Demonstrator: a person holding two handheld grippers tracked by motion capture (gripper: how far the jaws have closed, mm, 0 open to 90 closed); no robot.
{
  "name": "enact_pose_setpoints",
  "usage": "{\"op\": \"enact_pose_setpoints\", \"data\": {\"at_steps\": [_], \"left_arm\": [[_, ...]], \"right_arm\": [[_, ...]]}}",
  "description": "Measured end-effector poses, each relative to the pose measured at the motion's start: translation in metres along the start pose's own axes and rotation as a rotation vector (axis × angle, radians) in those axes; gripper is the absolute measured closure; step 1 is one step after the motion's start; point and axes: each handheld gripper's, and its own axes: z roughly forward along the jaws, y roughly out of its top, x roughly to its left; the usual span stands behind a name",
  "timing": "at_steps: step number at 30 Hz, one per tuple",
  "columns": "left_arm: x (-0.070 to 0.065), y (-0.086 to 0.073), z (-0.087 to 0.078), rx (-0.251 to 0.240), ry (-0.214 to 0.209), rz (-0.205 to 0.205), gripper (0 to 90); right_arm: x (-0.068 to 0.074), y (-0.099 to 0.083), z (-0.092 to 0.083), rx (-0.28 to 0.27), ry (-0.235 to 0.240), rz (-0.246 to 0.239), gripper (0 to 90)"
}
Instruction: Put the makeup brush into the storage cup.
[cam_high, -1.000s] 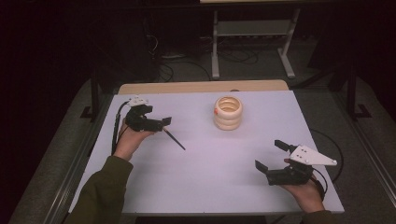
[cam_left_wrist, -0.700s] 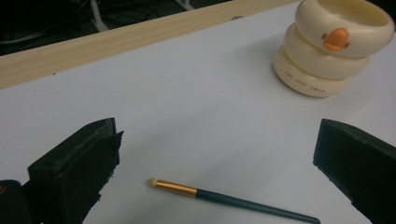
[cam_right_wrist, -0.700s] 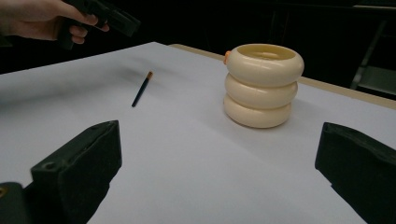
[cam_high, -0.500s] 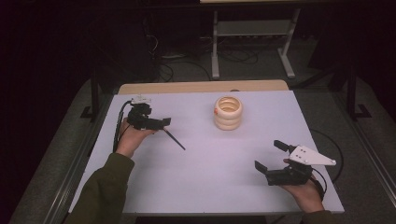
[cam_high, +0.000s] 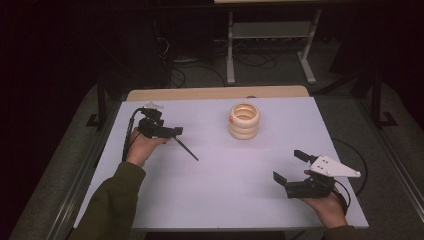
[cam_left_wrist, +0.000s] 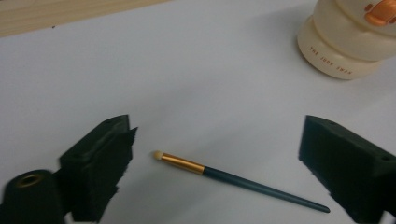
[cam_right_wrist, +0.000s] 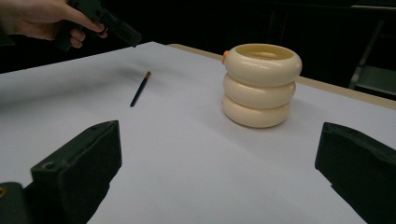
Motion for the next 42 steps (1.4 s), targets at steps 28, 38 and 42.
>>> {"op": "enact_pose_setpoints", "data": {"at_steps": [28,38,42], "left_arm": [[0.004,0.003,0.020,0.211,0.002,-0.121,42.8],[0.006,0.001,0.029,0.255,0.012,-0.162,48.7],[0.003,0.002,0.033,0.274,0.017,-0.165,48.7]], "right_arm": [[-0.002,-0.001,0.001,0.003,-0.010,-0.003,0.0],[-0.002,-0.001,0.000,0.003,-0.014,0.000,0.0],[-0.003,-0.001,0.000,0.002,-0.014,0.000,0.0]]}}
